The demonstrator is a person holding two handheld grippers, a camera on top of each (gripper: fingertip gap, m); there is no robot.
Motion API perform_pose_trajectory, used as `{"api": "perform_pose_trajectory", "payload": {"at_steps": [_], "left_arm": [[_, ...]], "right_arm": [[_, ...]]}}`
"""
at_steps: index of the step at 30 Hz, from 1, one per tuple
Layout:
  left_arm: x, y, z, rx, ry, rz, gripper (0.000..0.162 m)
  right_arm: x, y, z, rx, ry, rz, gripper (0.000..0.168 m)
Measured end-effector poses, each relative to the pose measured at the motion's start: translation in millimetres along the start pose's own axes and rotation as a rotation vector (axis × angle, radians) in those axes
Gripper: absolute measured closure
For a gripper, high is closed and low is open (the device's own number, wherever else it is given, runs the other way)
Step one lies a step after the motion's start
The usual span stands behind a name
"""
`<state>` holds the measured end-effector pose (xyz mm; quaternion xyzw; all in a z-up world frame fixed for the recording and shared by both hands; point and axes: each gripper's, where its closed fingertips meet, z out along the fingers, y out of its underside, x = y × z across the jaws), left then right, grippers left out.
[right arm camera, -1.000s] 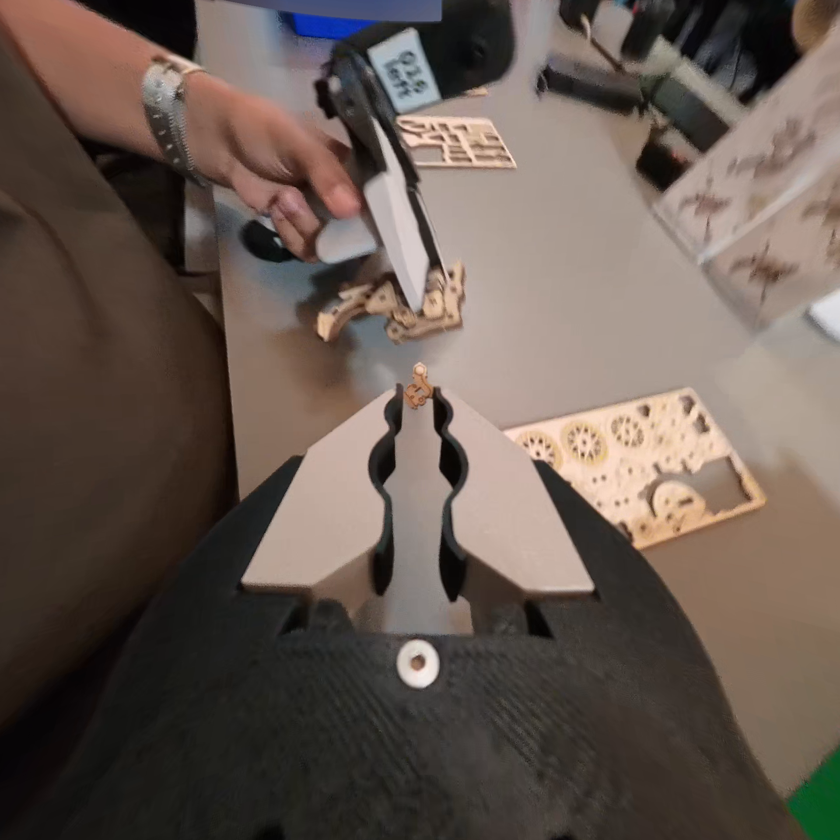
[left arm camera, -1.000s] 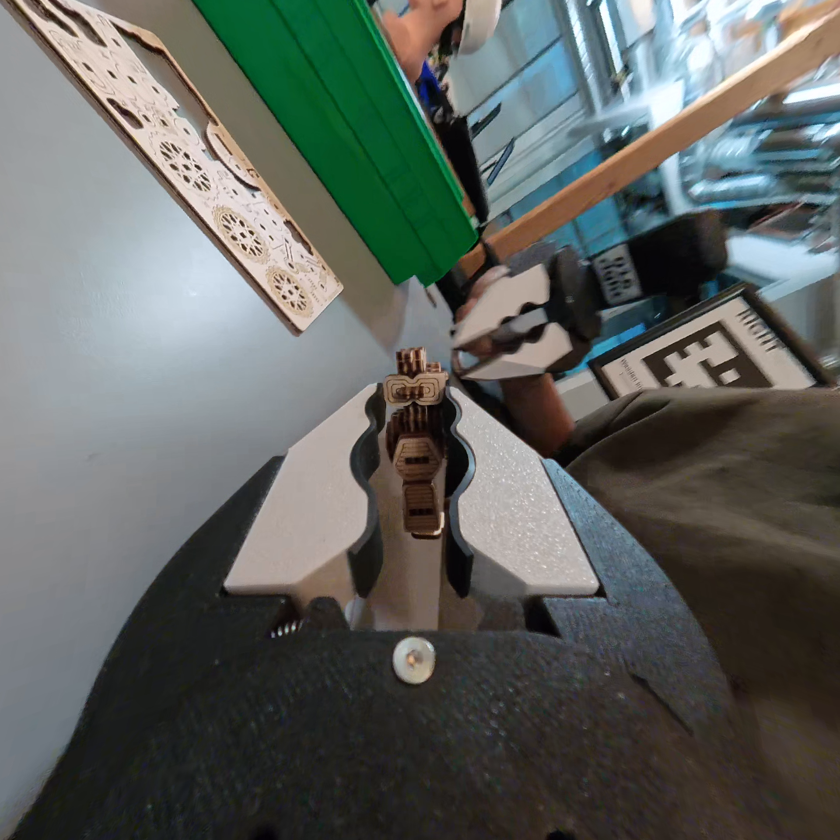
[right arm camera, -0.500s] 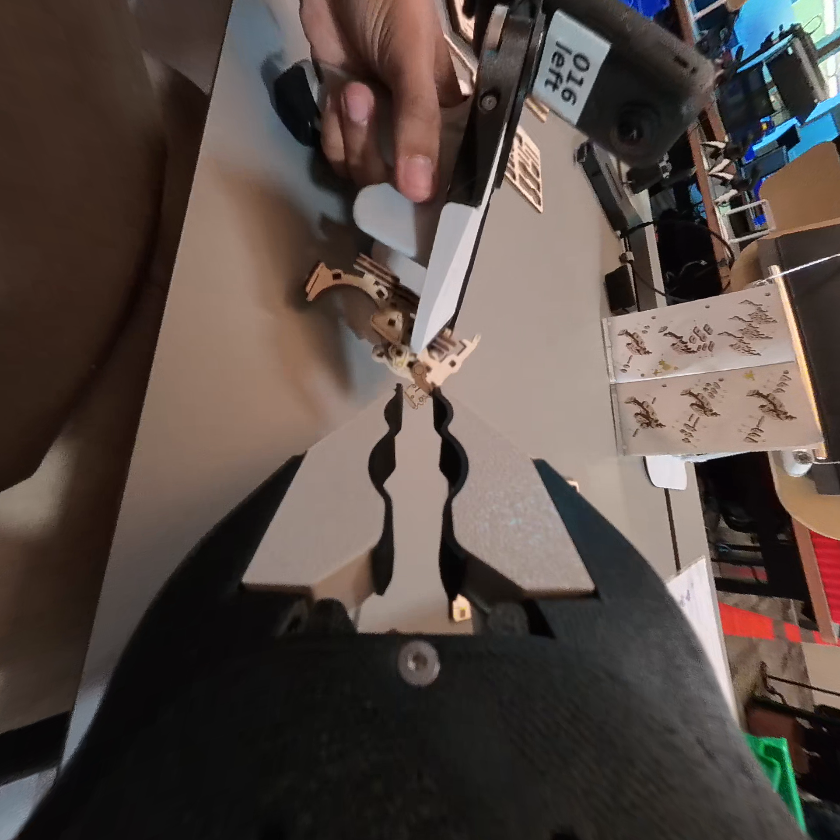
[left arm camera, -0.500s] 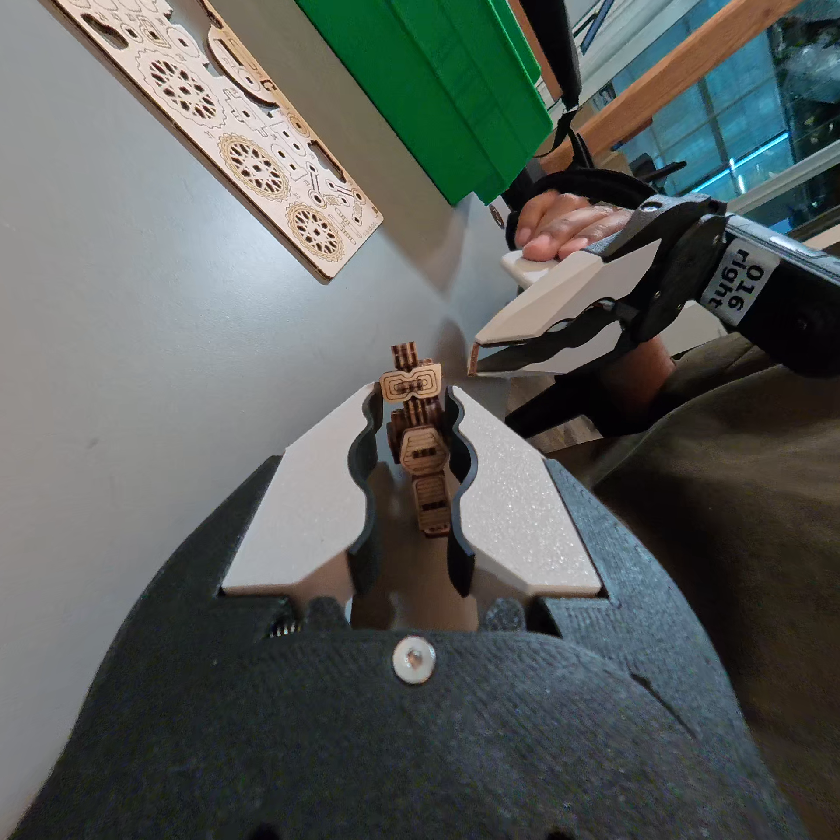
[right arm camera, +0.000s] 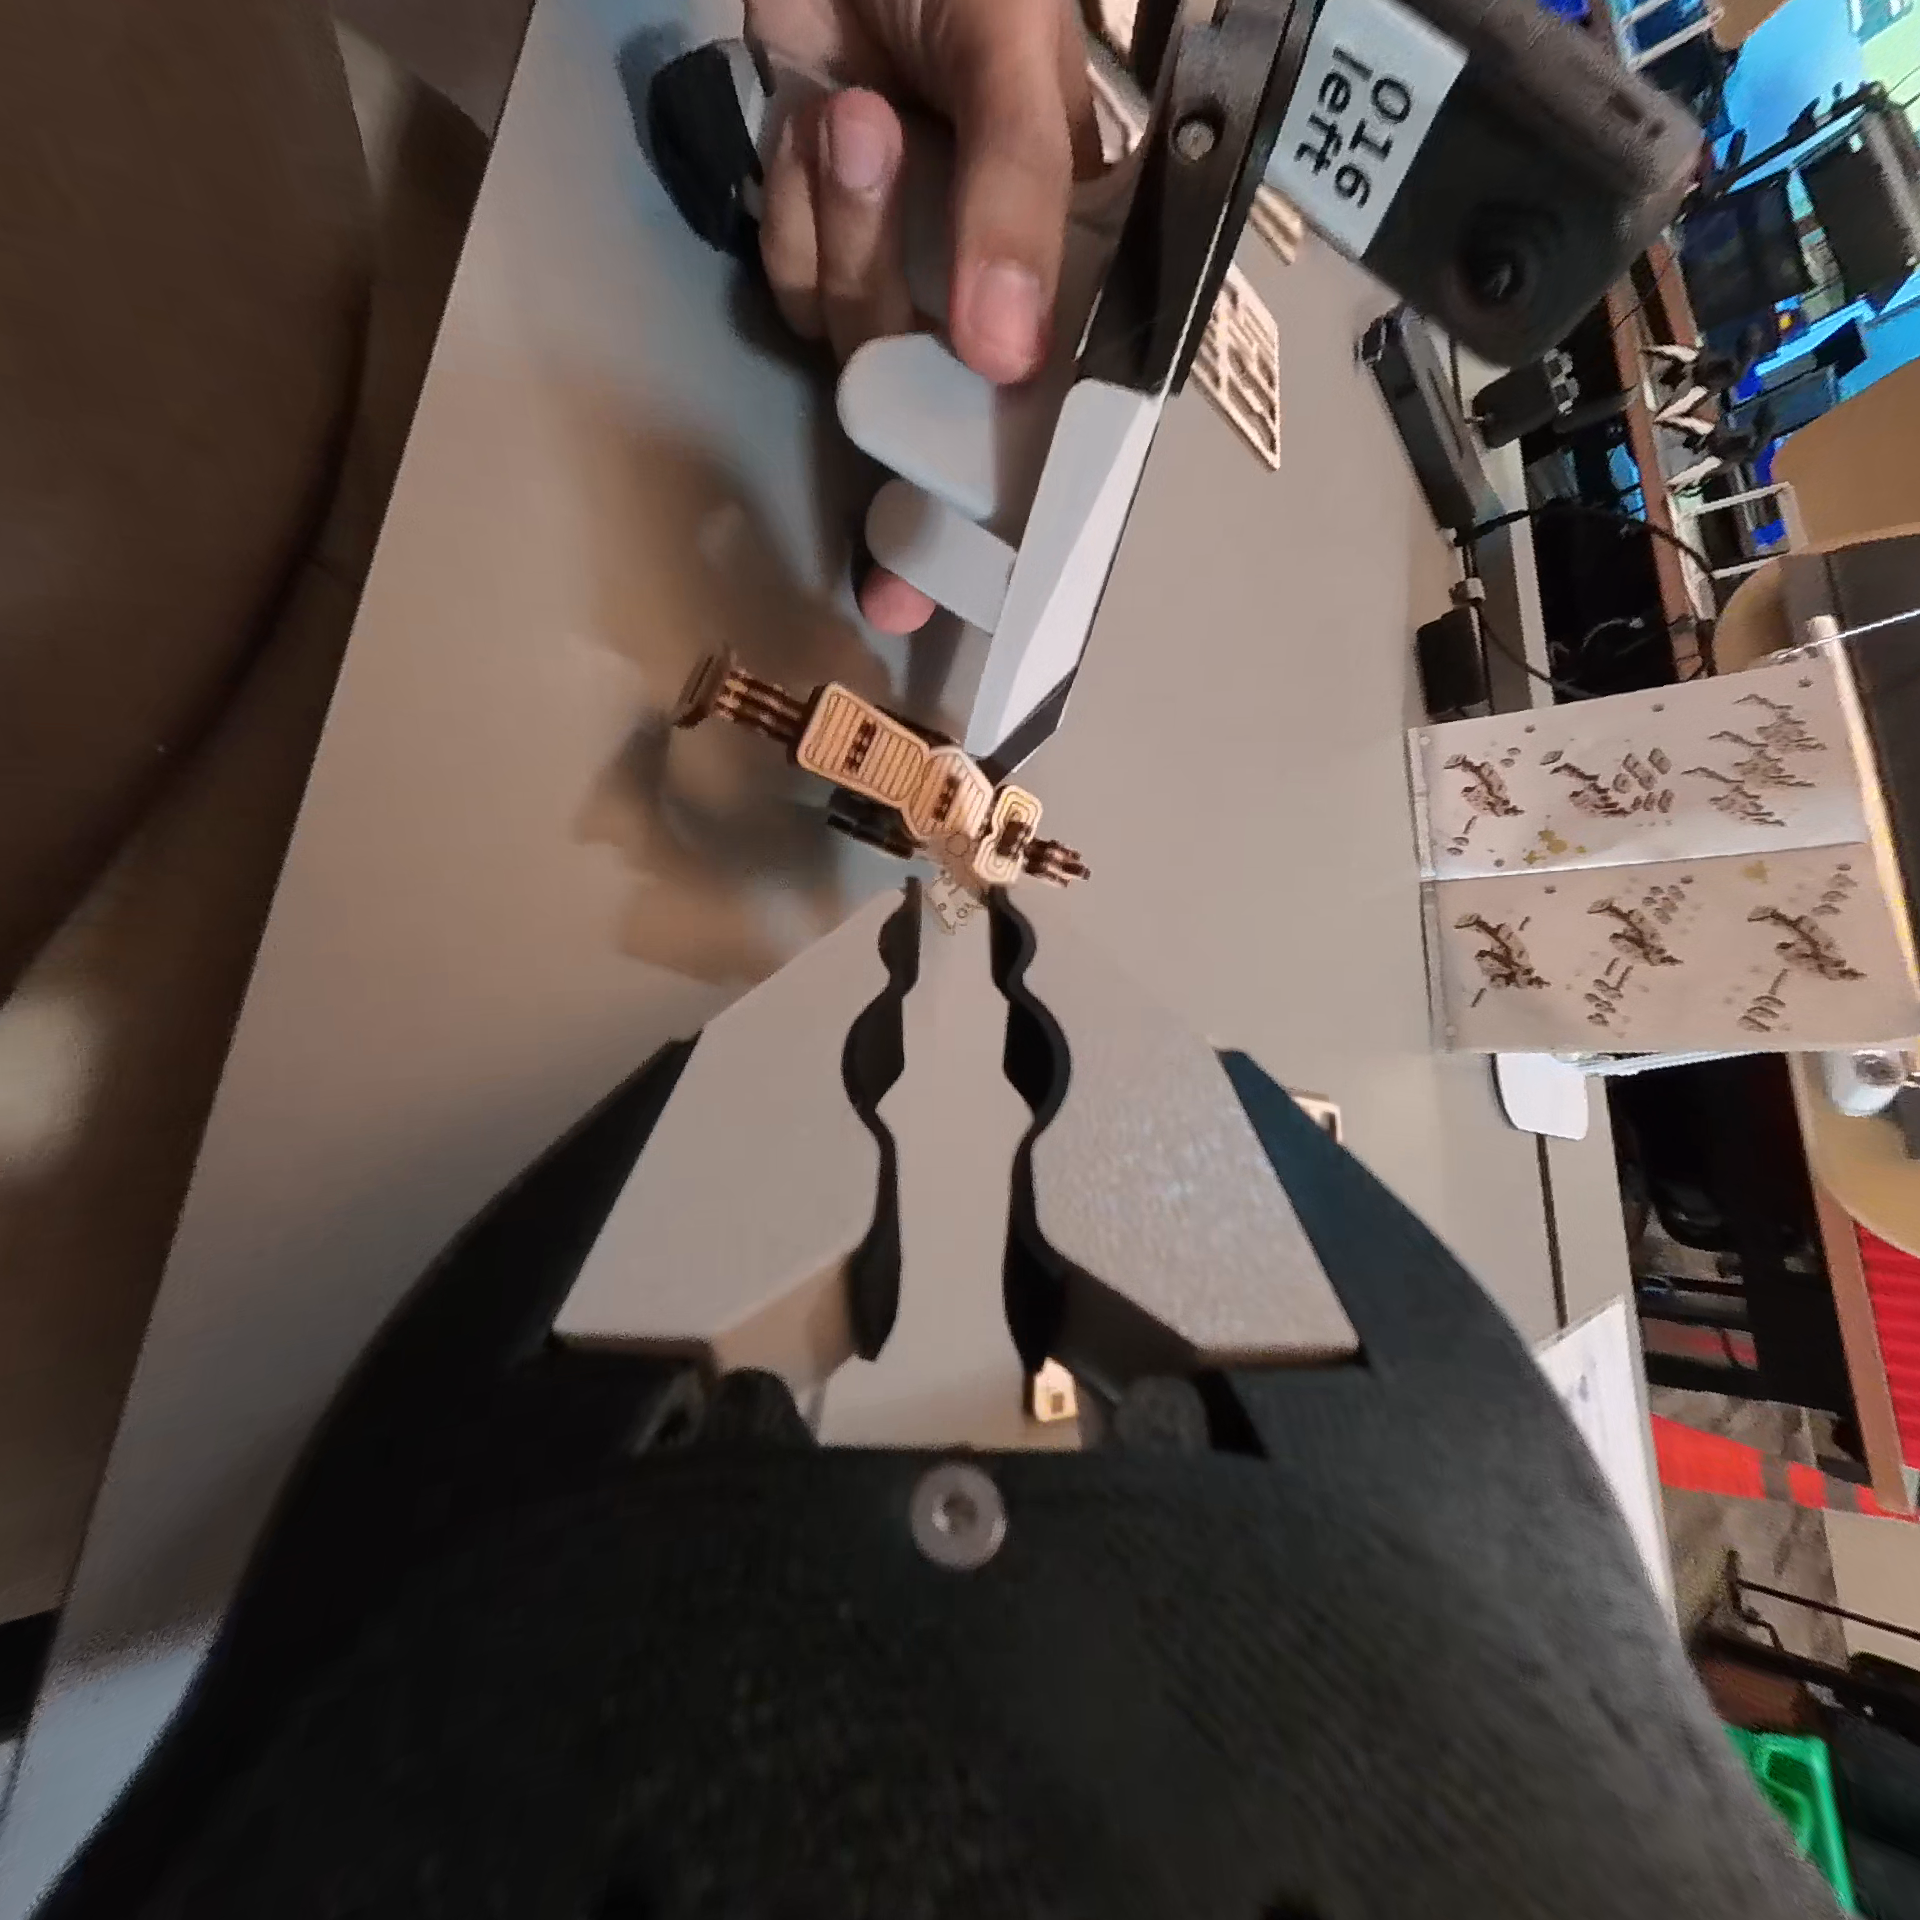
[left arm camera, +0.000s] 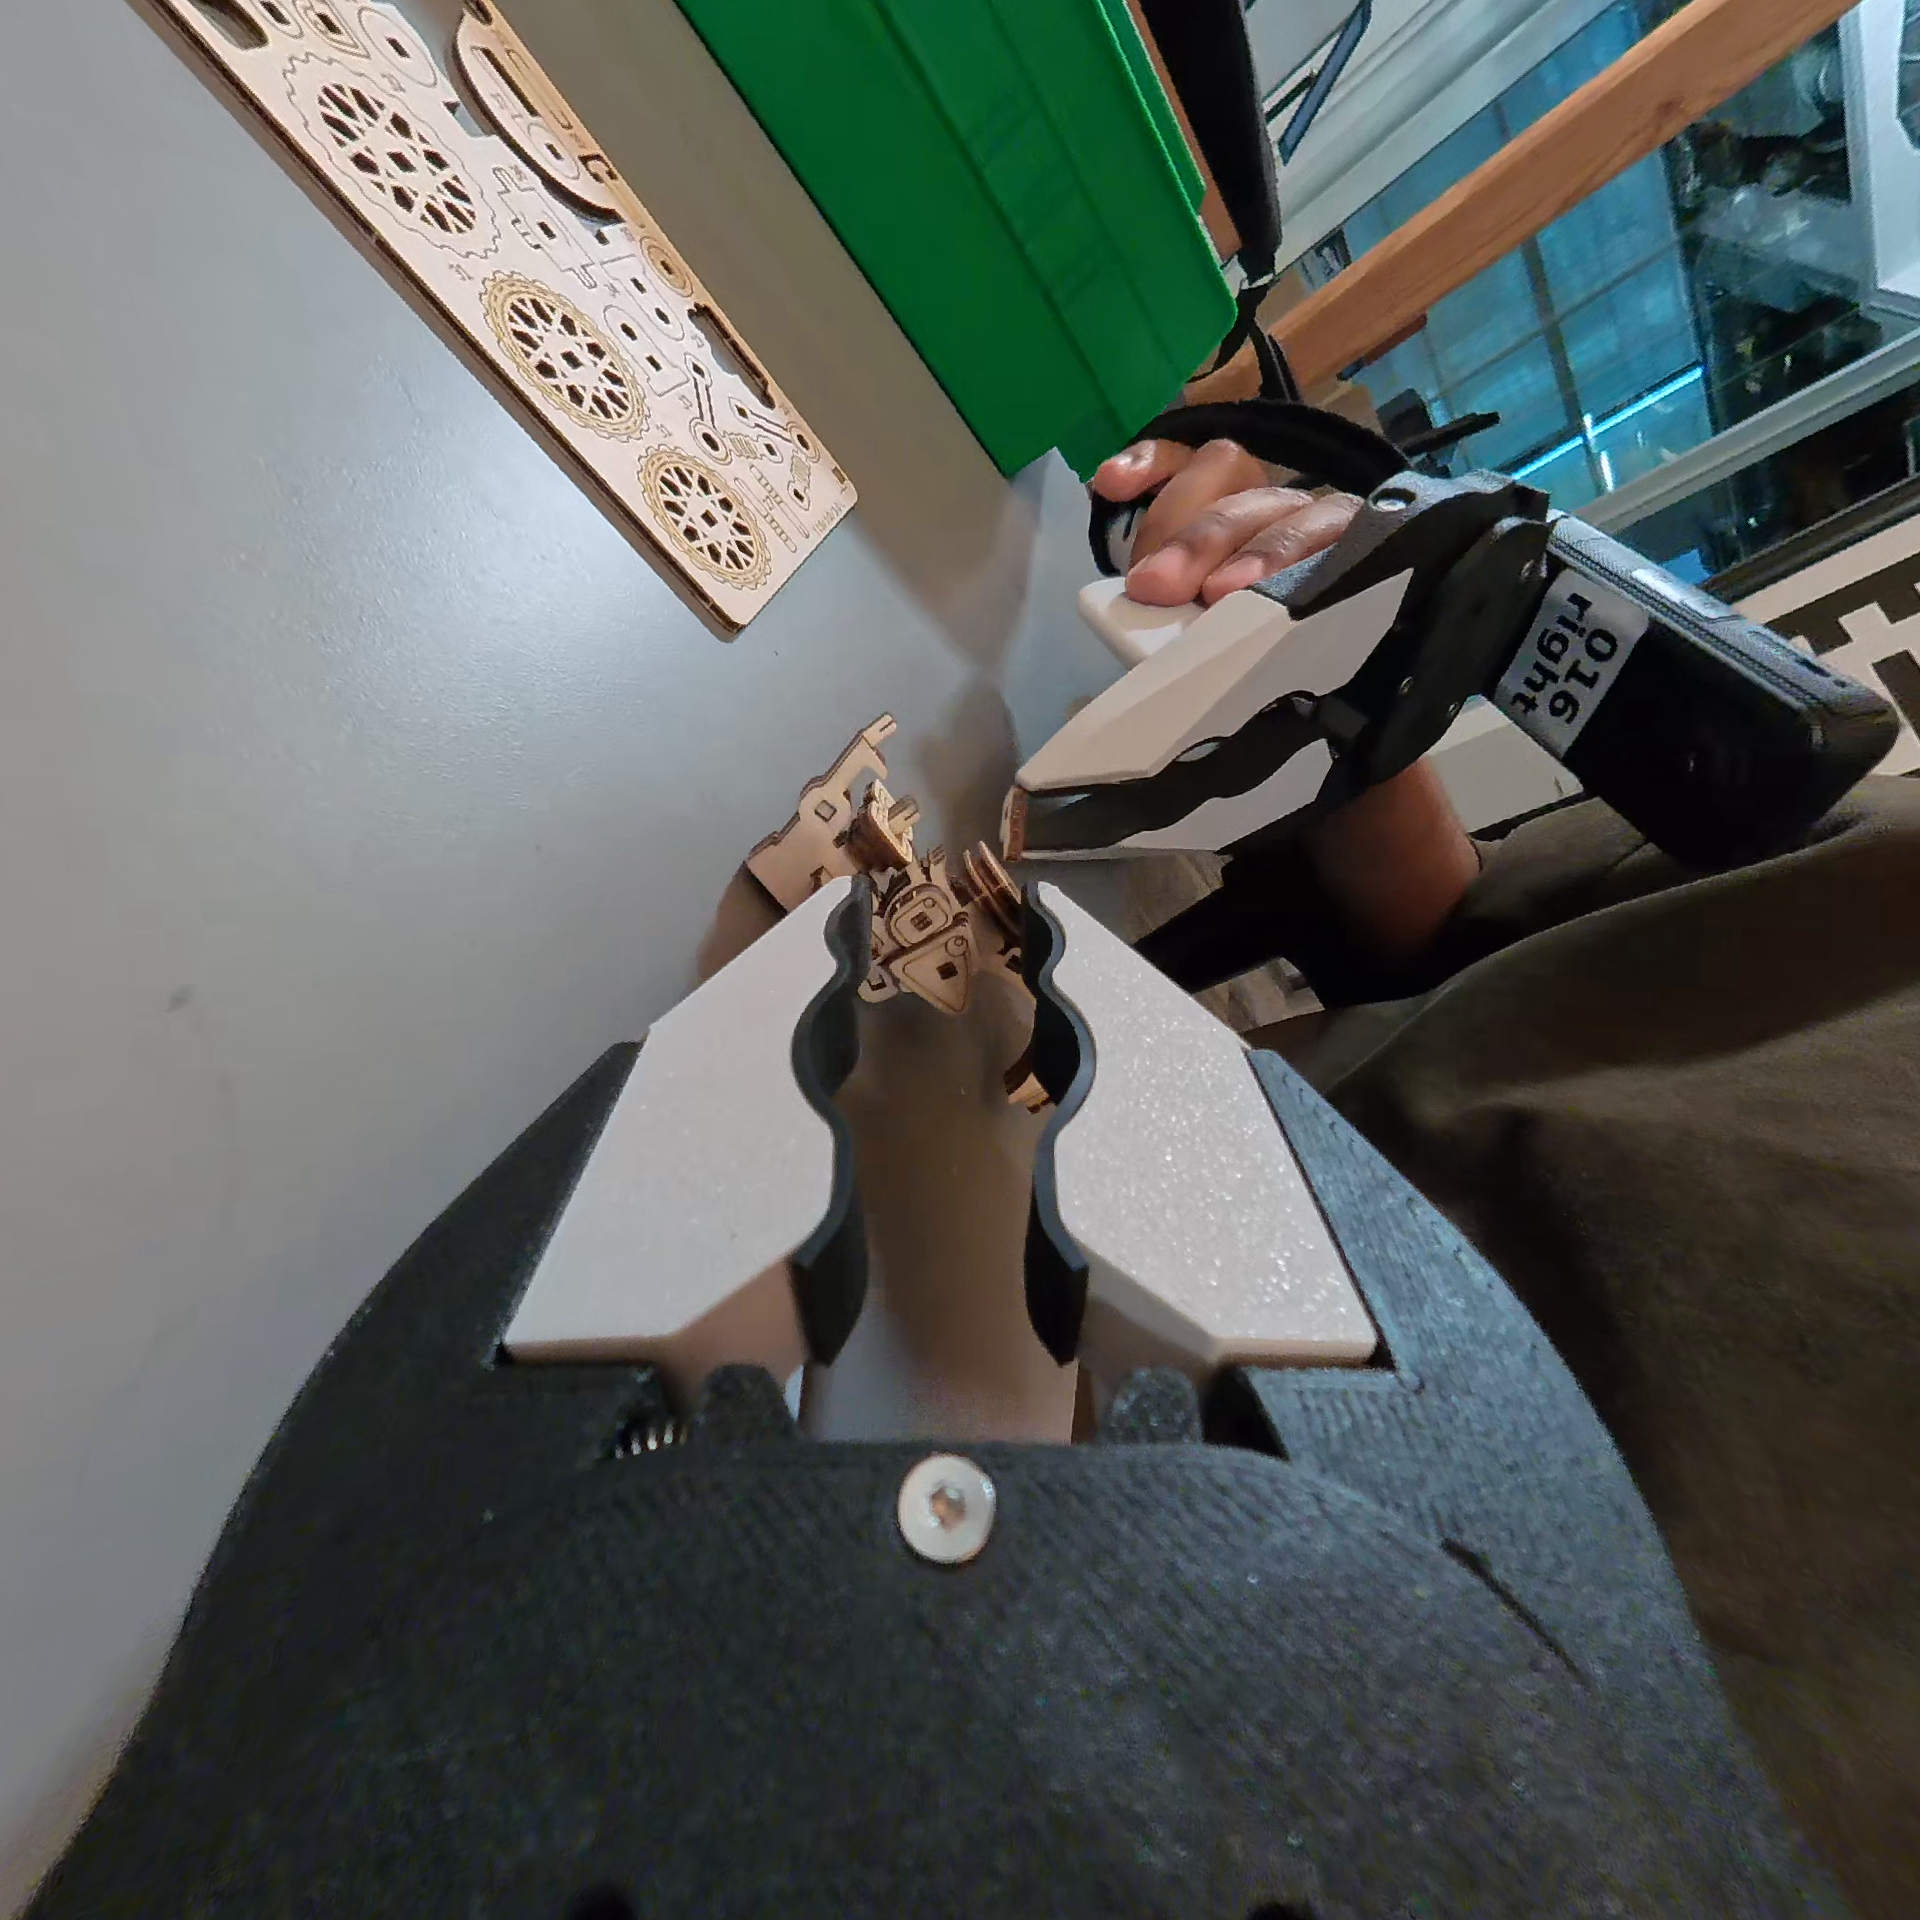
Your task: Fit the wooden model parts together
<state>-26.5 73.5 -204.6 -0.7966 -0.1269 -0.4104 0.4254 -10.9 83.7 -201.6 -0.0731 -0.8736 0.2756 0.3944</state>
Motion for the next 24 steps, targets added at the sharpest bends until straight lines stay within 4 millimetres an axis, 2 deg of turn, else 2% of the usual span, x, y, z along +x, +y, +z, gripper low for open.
{"api": "perform_pose_trajectory", "payload": {"at_steps": [6, 12, 18, 21, 24], "left_arm": [[-10, -7, -10, 0.027, -0.08, 0.058, 0.135], [1, 0, -7, -0.012, -0.029, 0.062, 0.13], [1, 8, 0, -0.062, -0.112, 0.173, 0.125], [-2, 7, -1, -0.061, -0.151, 0.212, 0.124], [-3, 6, -3, -0.053, -0.148, 0.203, 0.124]], "right_arm": [[-8, 19, 2, -0.079, -0.042, 0.029, 0.157], [-17, 12, 9, -0.063, -0.081, 0.024, 0.157], [-20, 7, 11, -0.039, -0.097, 0.04, 0.157], [-18, 14, 8, -0.062, -0.091, 0.042, 0.157], [-12, 30, -1, -0.097, -0.078, 0.096, 0.157]]}}
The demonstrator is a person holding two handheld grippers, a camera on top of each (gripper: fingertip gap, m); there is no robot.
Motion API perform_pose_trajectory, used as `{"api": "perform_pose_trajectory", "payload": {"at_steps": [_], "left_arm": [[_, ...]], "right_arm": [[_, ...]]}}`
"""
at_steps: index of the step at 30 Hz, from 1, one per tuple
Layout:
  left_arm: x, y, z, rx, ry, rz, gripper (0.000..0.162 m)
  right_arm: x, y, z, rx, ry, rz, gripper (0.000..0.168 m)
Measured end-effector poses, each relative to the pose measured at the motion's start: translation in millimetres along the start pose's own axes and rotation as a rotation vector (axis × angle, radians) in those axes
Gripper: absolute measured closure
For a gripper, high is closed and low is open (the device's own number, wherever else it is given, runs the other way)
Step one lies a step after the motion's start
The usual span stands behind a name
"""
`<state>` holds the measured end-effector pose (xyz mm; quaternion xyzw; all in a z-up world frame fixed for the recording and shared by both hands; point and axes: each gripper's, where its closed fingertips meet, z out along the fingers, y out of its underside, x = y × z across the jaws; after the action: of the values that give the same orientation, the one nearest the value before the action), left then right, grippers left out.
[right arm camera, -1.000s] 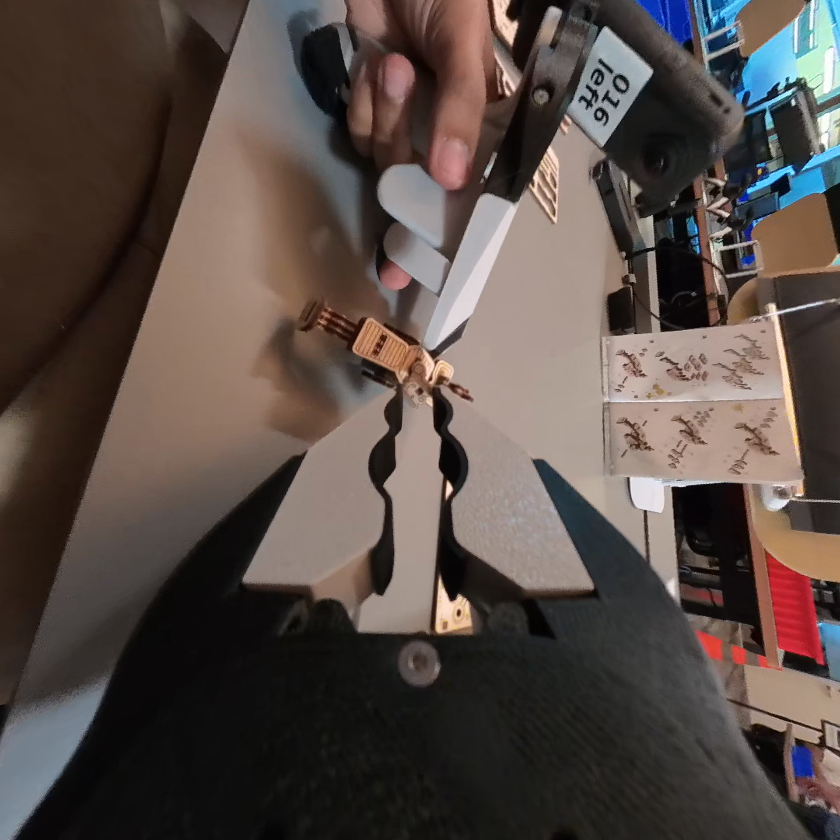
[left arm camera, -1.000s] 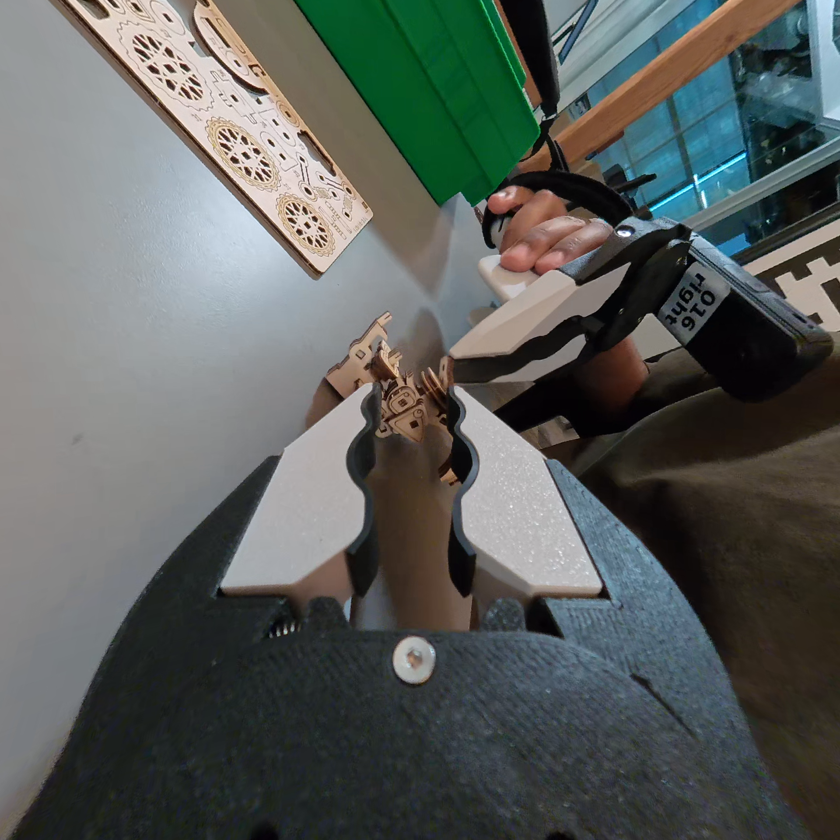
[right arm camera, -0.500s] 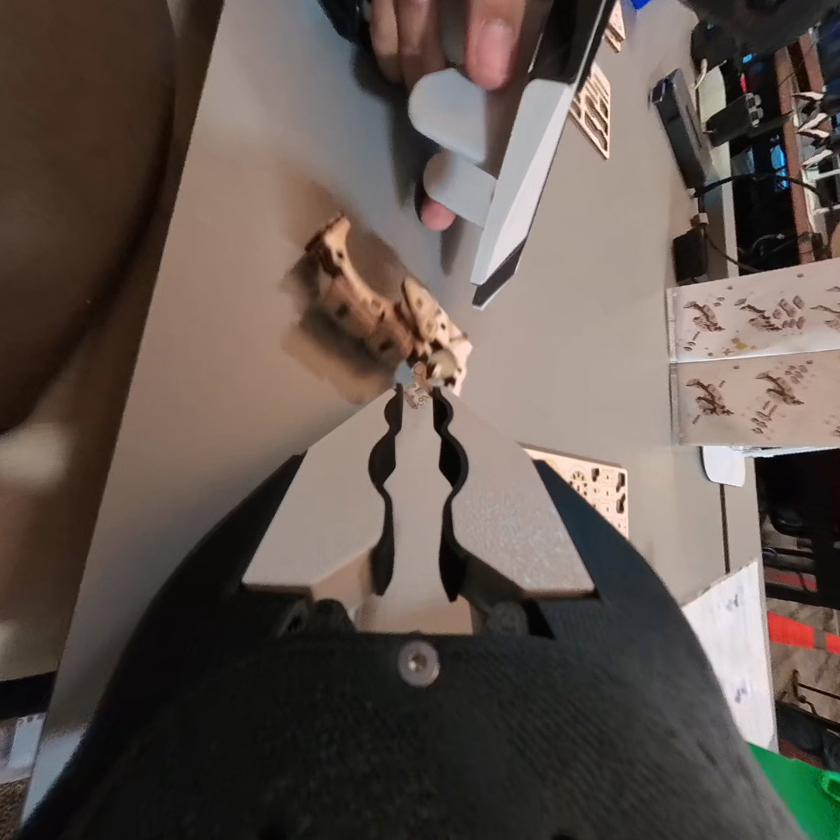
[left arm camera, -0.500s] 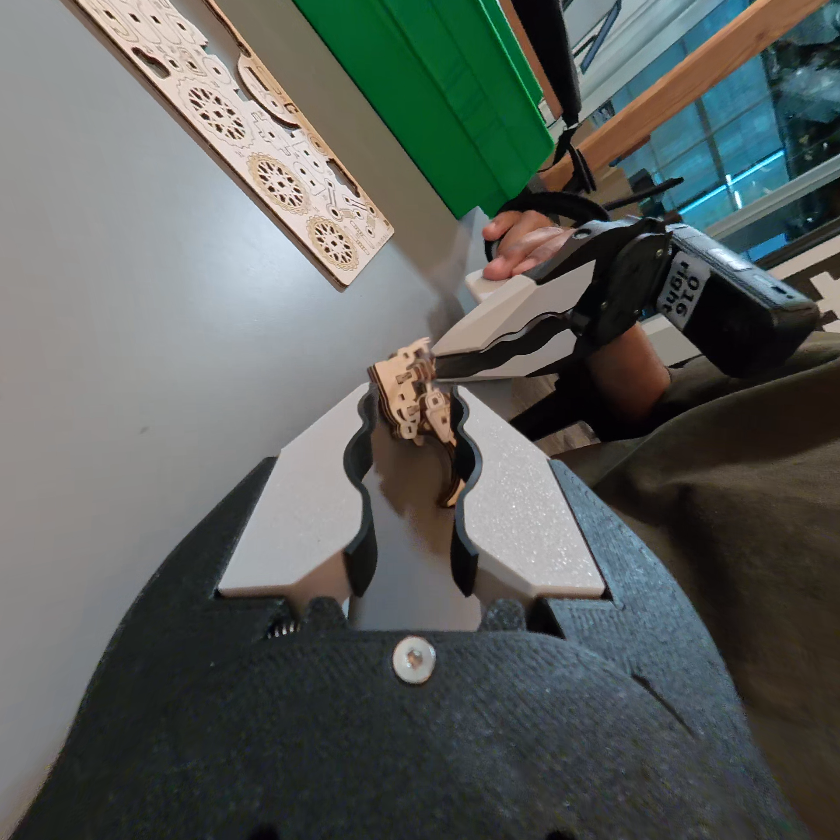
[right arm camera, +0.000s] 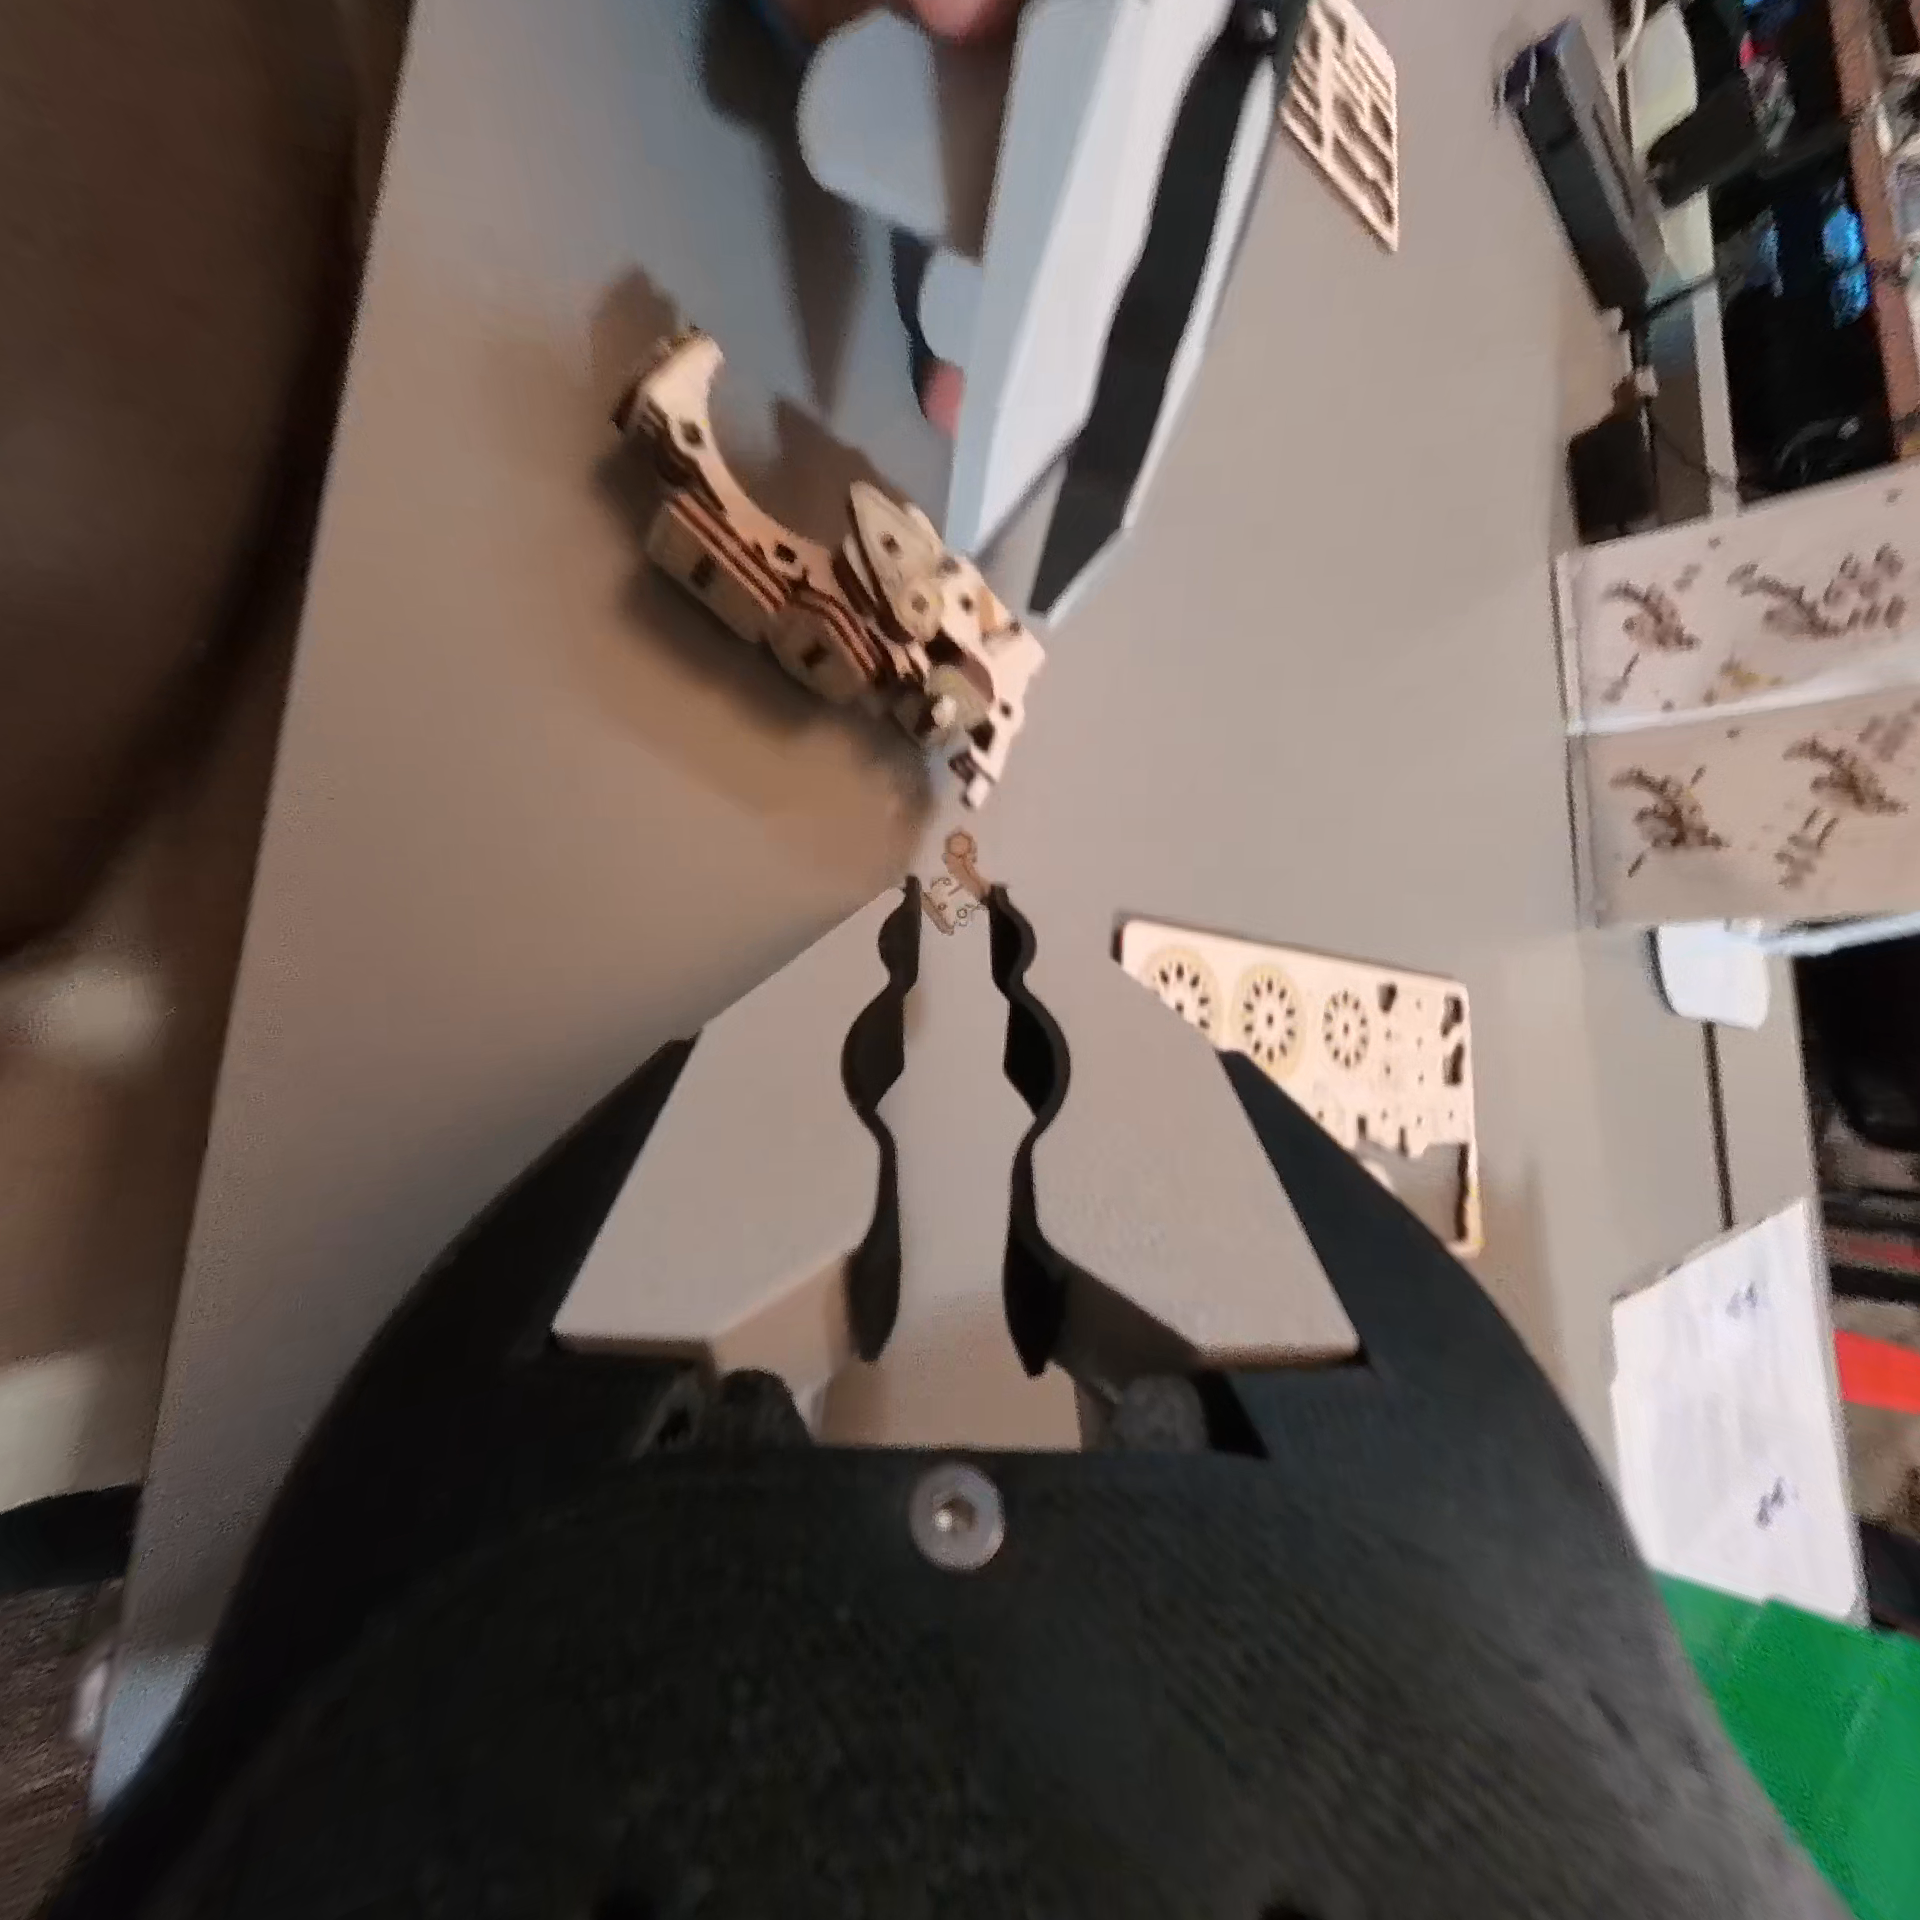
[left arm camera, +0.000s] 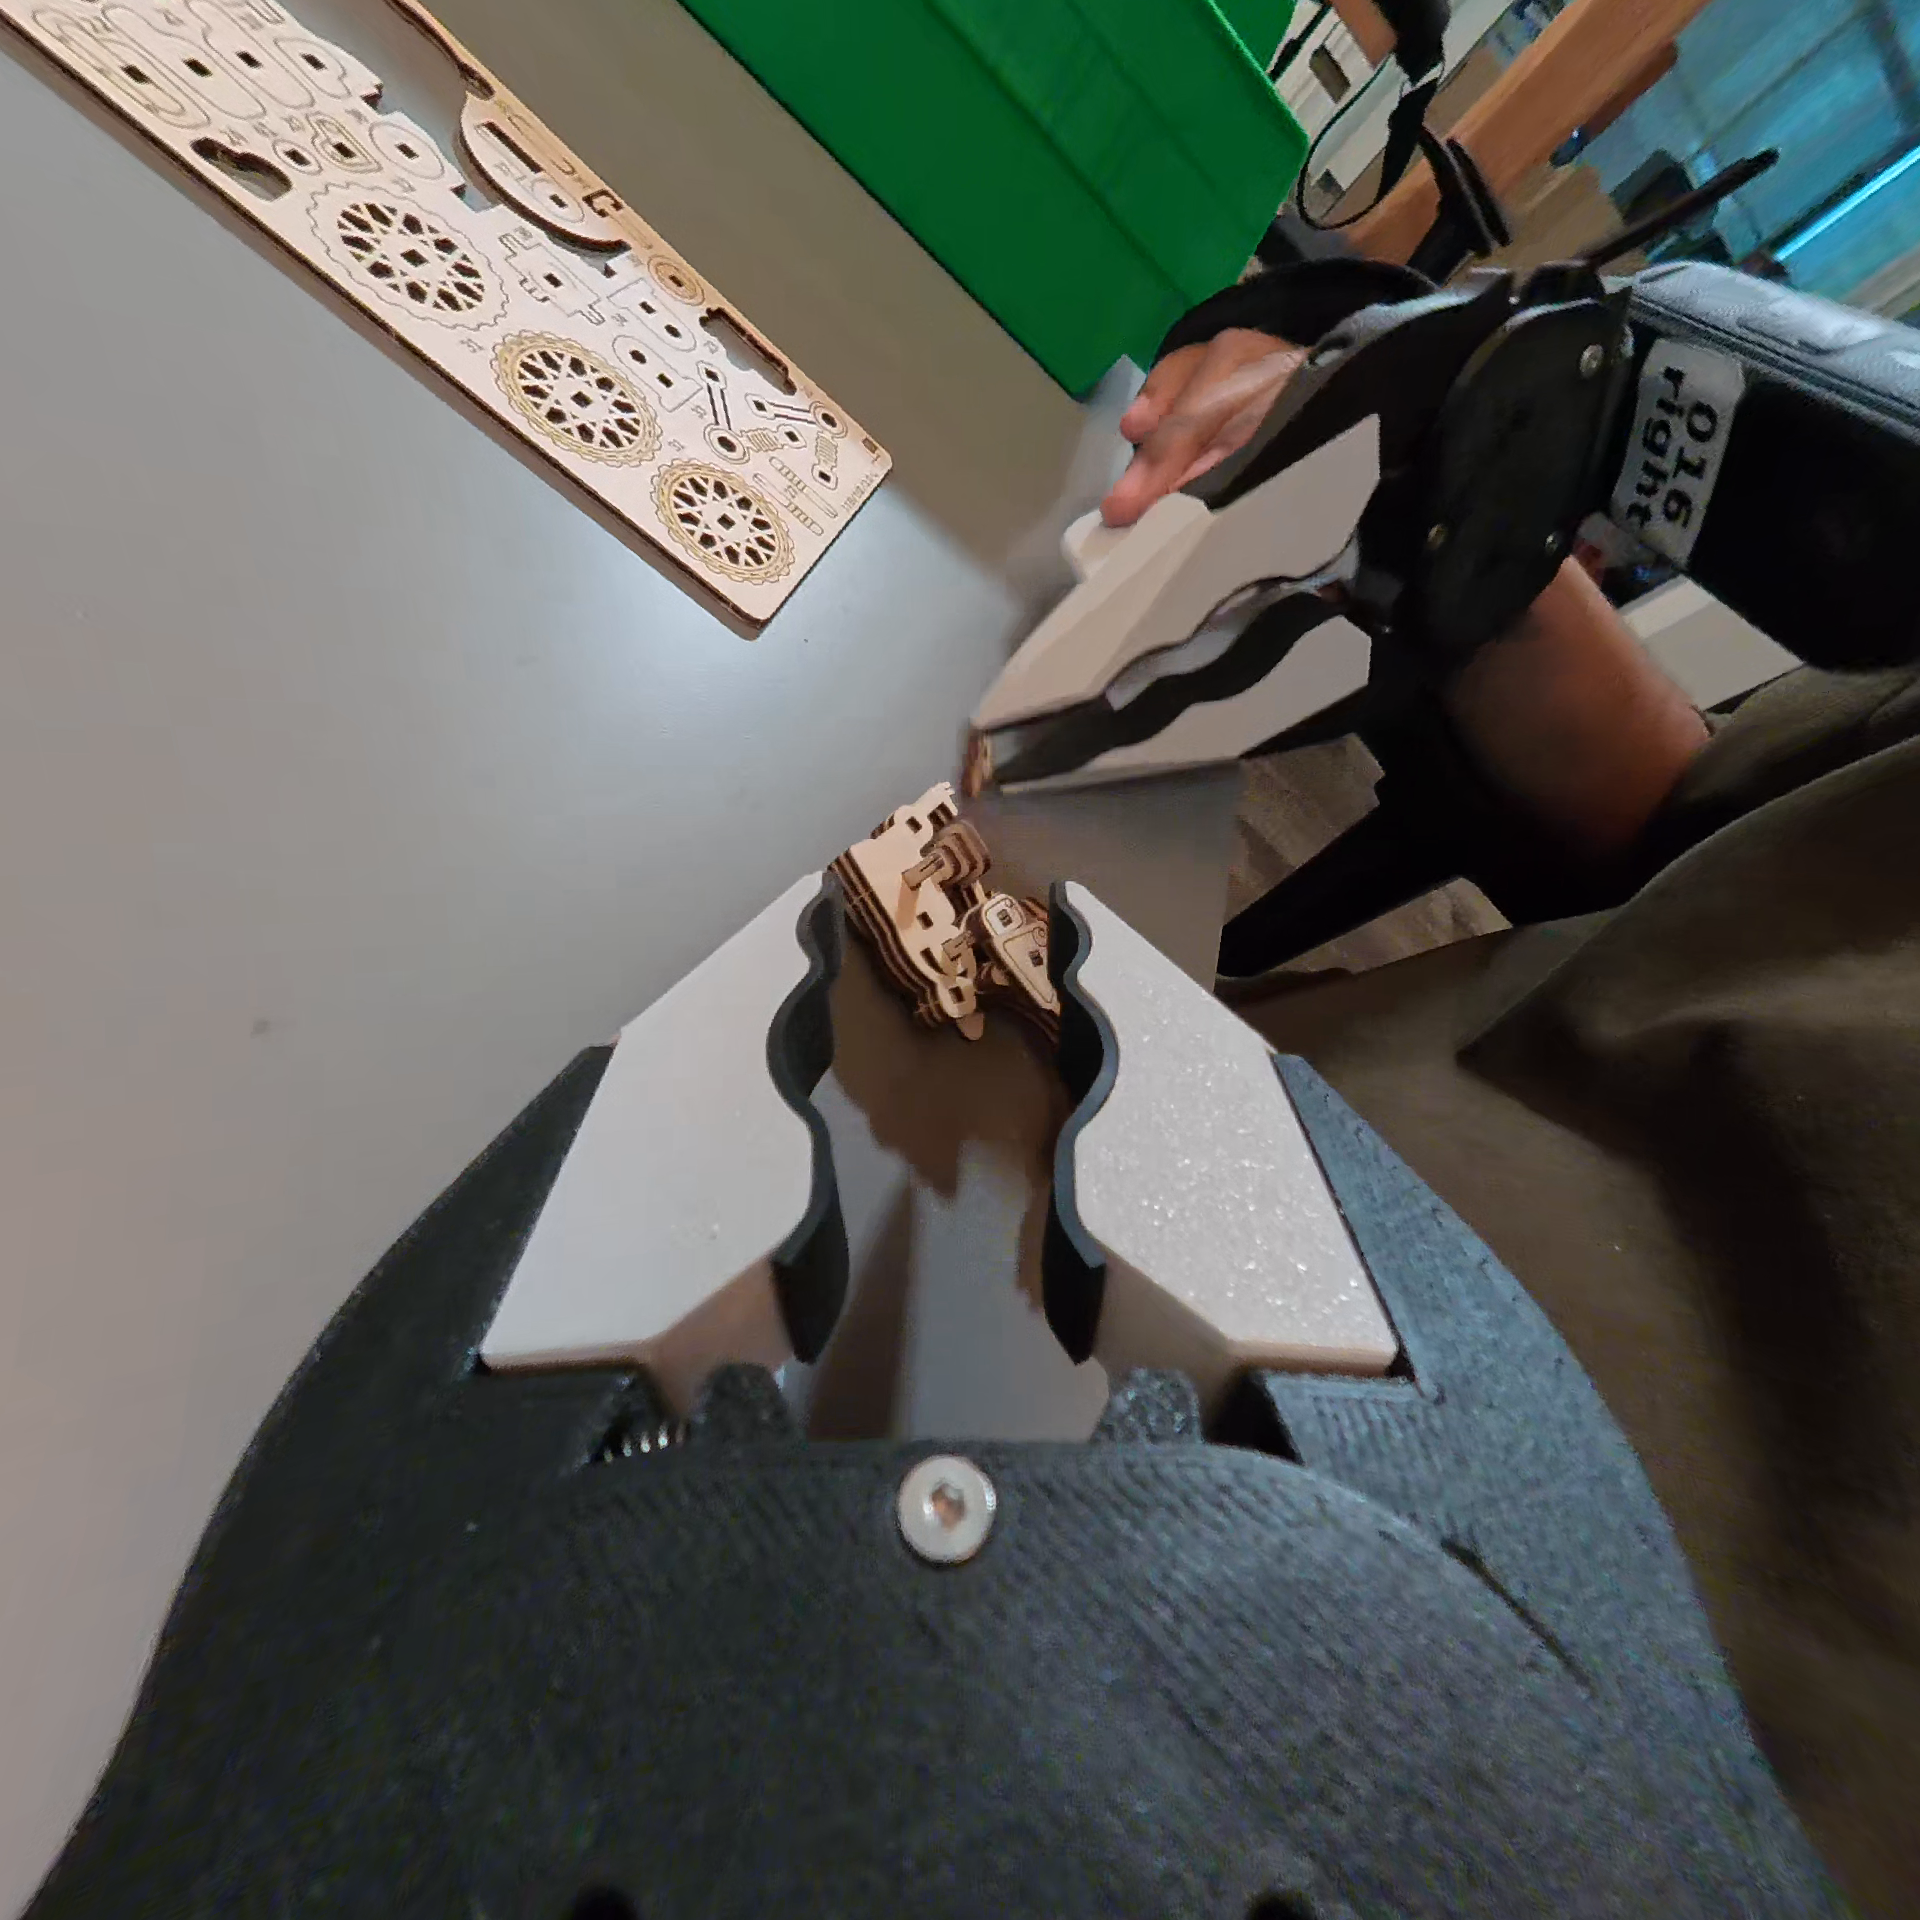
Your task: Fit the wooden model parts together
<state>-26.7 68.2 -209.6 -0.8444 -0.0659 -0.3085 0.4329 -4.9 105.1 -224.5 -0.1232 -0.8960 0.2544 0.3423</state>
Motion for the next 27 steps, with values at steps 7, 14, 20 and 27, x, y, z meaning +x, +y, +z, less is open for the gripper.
{"api": "perform_pose_trajectory", "payload": {"at_steps": [7, 14, 20, 27], "left_arm": [[-1, -1, -1, 0.015, 0.021, -0.017, 0.127], [-4, -9, -5, 0.068, 0.05, -0.064, 0.129], [-2, -11, -4, 0.078, 0.055, -0.058, 0.131], [-1, -9, -2, 0.071, 0.063, -0.064, 0.134]], "right_arm": [[20, 27, -9, -0.029, 0.052, 0.235, 0.139], [28, -10, -10, 0.159, 0.066, 0.379, 0.125], [10, -8, 9, 0.033, -0.041, 0.525, 0.131], [10, -5, 11, 0.03, -0.051, 0.567, 0.145]]}}
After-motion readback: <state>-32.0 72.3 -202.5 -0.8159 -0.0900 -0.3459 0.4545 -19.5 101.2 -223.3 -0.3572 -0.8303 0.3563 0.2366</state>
